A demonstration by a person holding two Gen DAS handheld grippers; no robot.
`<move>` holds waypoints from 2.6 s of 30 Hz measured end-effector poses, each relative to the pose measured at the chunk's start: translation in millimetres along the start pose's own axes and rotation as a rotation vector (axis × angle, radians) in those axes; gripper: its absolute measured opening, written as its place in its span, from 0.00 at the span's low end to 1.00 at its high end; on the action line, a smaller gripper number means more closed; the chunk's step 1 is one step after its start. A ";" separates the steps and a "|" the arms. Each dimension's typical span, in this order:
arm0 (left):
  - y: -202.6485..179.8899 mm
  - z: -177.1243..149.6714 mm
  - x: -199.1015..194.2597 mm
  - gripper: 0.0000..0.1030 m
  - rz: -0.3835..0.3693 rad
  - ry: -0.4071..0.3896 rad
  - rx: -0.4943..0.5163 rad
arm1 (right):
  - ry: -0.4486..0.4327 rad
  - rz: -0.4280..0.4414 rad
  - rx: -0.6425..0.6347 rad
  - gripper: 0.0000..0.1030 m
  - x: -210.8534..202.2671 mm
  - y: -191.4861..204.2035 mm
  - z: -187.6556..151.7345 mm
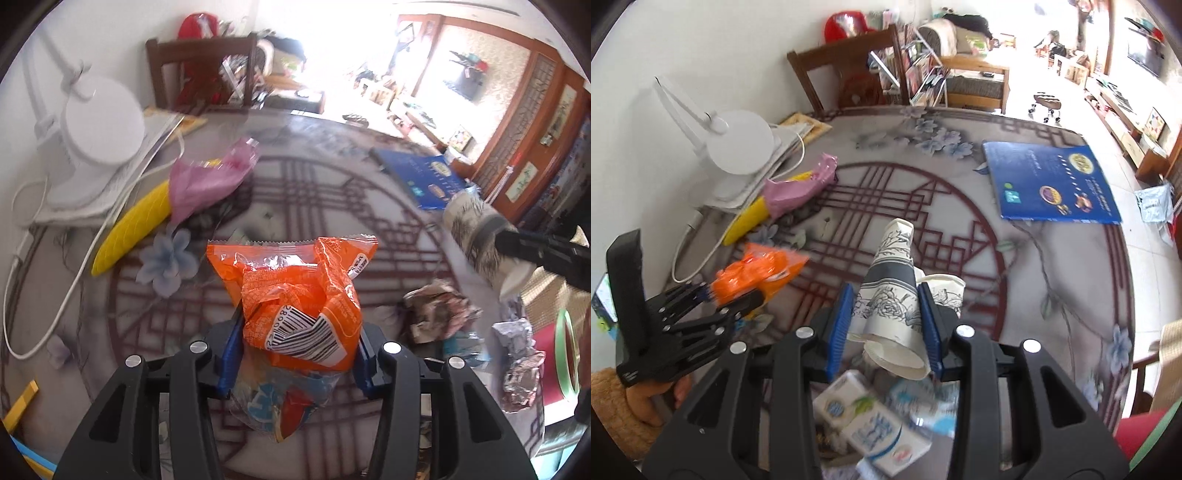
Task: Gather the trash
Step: 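Grasp the orange snack bag with the left tool while the right tool grasps the paper cups, then carry the orange bag and paper cups over to the red bin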
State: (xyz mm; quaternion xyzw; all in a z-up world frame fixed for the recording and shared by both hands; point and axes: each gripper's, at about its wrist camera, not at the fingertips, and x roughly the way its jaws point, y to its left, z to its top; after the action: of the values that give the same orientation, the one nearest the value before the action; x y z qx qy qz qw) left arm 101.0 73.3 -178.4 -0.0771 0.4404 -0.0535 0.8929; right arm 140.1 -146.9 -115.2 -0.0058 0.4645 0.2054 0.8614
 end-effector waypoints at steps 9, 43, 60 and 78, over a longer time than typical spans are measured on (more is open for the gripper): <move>-42.0 1.5 -33.8 0.44 -0.064 -0.060 0.072 | -0.078 -0.030 0.131 0.34 -62.1 -7.8 -50.5; -201.9 -35.2 -79.3 0.44 -0.236 -0.063 0.297 | -0.257 -0.174 0.396 0.34 -195.6 -97.9 -167.5; -300.0 -54.5 -79.6 0.44 -0.241 -0.054 0.343 | -0.280 -0.175 0.435 0.34 -240.9 -186.8 -204.8; -387.6 -73.4 -68.2 0.44 -0.275 -0.004 0.424 | -0.245 -0.319 0.629 0.34 -272.9 -298.2 -279.9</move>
State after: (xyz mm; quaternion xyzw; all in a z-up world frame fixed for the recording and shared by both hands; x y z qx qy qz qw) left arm -9.4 -302.9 -97.7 0.0526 0.4031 -0.2654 0.8743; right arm -108.1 -571.3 -109.2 0.2112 0.3914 -0.0849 0.8916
